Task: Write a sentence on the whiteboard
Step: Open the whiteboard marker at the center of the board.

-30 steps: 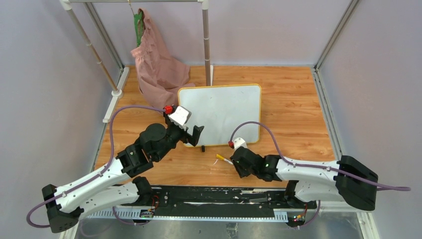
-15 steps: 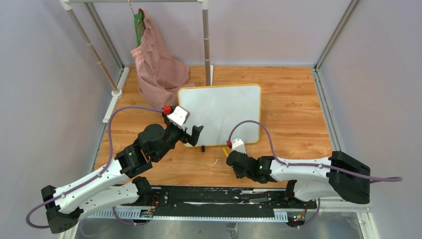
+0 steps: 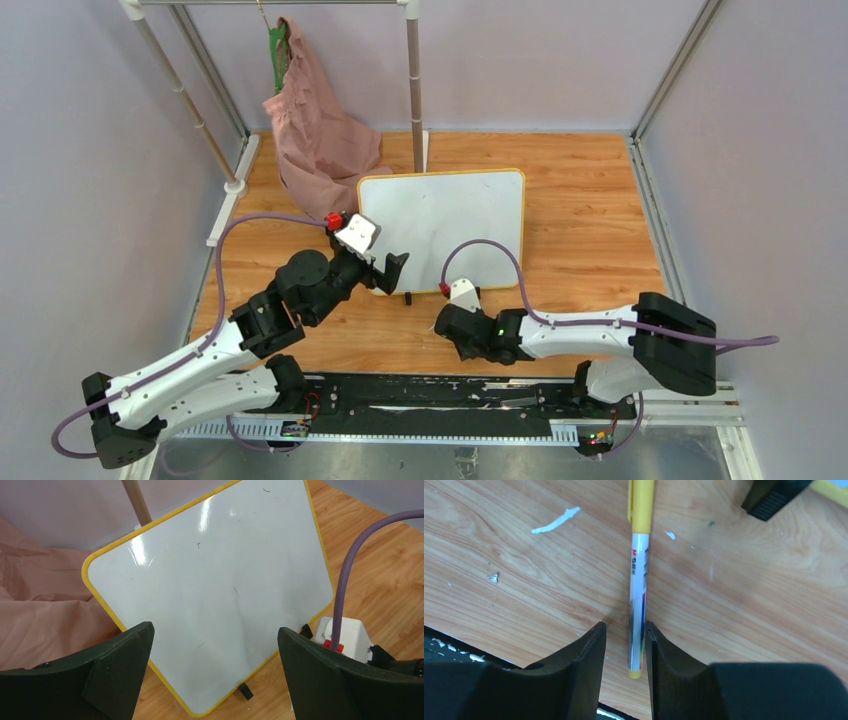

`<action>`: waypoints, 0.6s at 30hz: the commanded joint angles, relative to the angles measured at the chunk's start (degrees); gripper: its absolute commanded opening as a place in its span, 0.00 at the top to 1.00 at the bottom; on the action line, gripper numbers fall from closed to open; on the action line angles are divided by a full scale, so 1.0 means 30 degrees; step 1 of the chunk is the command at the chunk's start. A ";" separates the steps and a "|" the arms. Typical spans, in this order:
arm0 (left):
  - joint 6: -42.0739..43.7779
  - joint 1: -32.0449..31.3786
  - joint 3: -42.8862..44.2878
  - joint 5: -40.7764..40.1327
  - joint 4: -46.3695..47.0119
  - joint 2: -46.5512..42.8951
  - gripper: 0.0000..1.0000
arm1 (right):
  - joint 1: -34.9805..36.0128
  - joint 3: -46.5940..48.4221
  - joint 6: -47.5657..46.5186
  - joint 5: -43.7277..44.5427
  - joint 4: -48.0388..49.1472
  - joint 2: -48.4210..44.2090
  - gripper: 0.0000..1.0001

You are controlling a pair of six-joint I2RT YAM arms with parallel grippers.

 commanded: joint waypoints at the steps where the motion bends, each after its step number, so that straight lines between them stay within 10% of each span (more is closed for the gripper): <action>1: 0.0247 -0.0297 -0.0205 -0.0186 0.0455 -0.0264 0.00 | -0.0395 0.0239 -0.0900 -0.0202 -0.0688 0.1405 0.63; 12: 0.0308 -0.0505 -0.0205 -0.0386 0.0423 -0.0424 0.00 | -0.0893 -0.0213 -0.0745 -0.1851 0.0360 0.2974 0.98; 18: 0.0252 -0.0553 -0.0296 -0.0467 0.0542 -0.0762 0.00 | -0.0840 -0.1015 -0.0646 -0.1648 0.0281 0.0488 1.00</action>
